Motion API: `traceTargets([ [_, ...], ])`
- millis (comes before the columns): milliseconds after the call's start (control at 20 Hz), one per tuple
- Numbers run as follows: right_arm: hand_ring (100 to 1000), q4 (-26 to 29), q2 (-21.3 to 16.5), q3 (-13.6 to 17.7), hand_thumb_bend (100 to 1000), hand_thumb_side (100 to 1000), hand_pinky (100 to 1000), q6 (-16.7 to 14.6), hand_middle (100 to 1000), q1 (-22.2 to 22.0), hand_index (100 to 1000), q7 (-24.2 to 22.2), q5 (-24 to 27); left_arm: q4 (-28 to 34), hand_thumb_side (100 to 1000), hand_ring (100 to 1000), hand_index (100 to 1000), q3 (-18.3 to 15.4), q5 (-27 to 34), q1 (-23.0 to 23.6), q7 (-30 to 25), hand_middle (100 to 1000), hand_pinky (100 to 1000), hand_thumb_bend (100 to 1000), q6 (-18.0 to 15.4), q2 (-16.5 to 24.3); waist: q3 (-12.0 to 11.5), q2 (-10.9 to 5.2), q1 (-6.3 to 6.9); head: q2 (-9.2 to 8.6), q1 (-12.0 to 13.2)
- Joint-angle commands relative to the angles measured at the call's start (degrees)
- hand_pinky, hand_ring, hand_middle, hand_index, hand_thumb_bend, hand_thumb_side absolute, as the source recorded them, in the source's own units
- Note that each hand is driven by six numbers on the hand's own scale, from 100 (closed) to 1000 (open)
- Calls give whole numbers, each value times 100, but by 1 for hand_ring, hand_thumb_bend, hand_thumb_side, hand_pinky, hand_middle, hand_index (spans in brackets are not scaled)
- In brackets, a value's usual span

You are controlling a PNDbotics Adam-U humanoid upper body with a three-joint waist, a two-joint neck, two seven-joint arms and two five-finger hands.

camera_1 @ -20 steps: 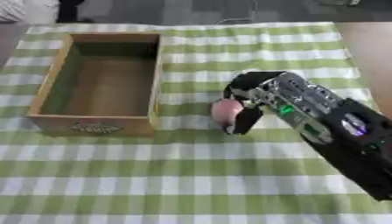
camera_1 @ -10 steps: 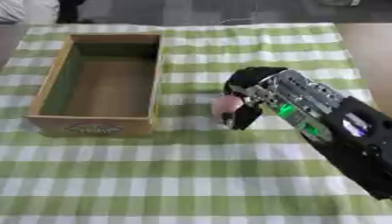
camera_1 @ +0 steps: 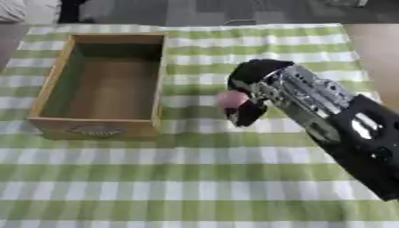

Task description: Pick up objects on the table and place them in the box.

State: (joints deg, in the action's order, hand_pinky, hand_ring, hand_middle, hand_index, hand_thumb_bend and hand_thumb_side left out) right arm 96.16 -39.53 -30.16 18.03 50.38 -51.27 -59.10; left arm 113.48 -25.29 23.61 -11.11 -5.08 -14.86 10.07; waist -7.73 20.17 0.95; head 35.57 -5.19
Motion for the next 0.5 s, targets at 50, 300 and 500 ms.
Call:
traceTargets([
  [50,653,277,-49,186,100,449,650,84,331,136,495,-70,-309,111,924,441,800,-16,-14,-30,-10,509,476,100,3,108,-3,-139,-3,-84,3],
  [300,647,412,-2,239,100,466,636,88,328,193,477,-70,-508,111,924,442,800,-15,-11,-27,-4,509,475,100,6,111,-9,-158,-8,-95,4],
  [500,661,522,80,286,100,485,633,64,347,326,494,-70,-703,111,921,441,800,-11,-8,-27,-4,508,473,100,12,111,-9,-174,-14,-104,-1],
])
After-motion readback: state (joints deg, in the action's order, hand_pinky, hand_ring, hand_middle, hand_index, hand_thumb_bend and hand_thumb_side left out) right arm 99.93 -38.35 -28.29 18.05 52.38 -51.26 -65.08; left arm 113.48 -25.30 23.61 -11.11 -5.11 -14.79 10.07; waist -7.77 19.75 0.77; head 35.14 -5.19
